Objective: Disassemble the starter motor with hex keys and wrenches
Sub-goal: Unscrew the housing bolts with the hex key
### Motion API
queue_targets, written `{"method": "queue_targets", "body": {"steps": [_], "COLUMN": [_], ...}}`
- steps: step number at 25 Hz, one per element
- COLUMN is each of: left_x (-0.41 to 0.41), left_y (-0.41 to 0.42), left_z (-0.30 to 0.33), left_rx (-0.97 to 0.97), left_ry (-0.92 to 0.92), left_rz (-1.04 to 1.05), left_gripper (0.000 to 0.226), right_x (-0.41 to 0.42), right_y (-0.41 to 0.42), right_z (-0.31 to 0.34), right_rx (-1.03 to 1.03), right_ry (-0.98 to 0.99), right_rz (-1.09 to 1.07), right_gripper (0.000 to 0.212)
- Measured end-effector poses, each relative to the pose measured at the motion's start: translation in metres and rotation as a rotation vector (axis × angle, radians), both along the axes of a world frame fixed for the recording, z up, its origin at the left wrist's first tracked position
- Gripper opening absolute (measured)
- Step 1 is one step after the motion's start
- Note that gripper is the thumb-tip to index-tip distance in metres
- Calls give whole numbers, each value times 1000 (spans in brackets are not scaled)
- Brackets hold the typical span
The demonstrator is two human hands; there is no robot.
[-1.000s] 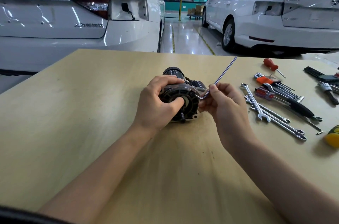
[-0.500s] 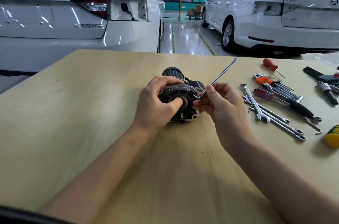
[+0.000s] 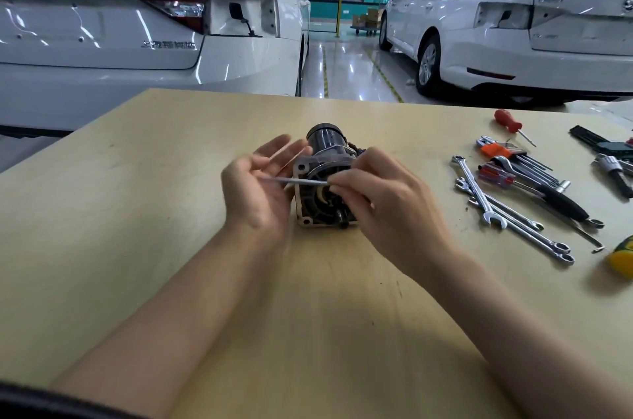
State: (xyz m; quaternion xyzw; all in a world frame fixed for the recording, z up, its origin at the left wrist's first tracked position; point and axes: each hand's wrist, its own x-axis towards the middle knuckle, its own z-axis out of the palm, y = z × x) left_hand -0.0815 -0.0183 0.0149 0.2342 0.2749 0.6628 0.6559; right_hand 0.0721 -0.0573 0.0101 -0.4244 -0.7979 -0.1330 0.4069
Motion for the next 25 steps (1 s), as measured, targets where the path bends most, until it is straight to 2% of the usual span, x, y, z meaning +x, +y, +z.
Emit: {"method": "queue_targets", "body": {"steps": [1,2,5,8,10,12,14,16,19,25], "left_x": [-5,-8,-5,-7,-11,-7,0,6,12,15], "left_y": [3,5,3,2,3,2,0,-4,-6,-4], "left_z": [-1,-2,-4,-1,3,5,6,5,1,-4], "left_rx": [-57,-76,-14,23,49,96,162,226,279,260], "left_ry": [-90,-93,14,-20,-1,125,375,626,773,773], "left_rz": [-4,-8,-31,-66,-72,-54,-4,44,77,73], "left_gripper": [37,39,41,42,41,36,28,22,12,8], "right_x": [-1,-1,0,1,-1,-1,-1,0,0,1], "right_y": [0,1,1,-4,-6,-5,-3,-4,-4,-3], "right_z": [-2,-2,-1,1,1,4,7,9,9,9], "right_rx": [2,5,9,7,-52,-247,-481,-618,-685,-677], "right_ry": [-42,-67,-82,-34,220,649,1040,1254,1402,1458], "right_rz": [-13,-23,-13,8,11,25,74,115,191,217], "right_gripper": [6,5,6,10,6,15,17,14,12,15]}}
